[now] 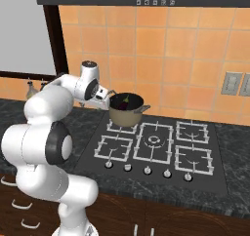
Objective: Put the eggplant and bell pepper in the pot. Retrieve the spatula and lightly stir the vegetables in the pot.
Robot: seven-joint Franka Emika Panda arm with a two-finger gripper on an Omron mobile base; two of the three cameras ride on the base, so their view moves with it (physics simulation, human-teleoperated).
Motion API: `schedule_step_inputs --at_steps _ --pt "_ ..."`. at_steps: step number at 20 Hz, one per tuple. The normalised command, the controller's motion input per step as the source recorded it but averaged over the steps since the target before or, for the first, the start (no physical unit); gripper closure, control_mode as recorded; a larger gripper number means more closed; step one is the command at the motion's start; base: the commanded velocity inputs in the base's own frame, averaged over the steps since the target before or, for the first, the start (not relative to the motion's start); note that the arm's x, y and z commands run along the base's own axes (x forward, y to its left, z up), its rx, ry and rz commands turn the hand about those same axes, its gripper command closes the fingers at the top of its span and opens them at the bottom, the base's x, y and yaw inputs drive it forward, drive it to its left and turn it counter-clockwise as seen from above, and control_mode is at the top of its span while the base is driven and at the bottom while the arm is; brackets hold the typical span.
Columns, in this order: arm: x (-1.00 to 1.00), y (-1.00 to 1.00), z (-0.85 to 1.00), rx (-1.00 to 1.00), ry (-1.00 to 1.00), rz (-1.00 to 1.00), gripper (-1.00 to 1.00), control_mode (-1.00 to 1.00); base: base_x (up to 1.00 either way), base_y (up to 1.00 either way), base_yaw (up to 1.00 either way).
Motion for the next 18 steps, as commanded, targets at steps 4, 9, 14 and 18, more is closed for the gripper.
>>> schedule_step_inputs --at_steps 4,9,14,18 --pt "-0.36 0.61 -0.07 -0.06 0.26 -0.02 -1.0 -1.0 0.0 0.0 0.0" --pt "-0.89 0.86 -0.23 0.0 0.36 -0.24 -1.0 -1.0 0.0 0.0 0.0" --pt "-0.98 1.0 -0.6 0.02 0.17 -0.28 -1.0 -1.0 0.0 0.0 0.0" --pt "-0.6 1.0 -0.68 -0.03 0.07 -0.25 -1.0 -1.0 0.0 0.0 0.0"
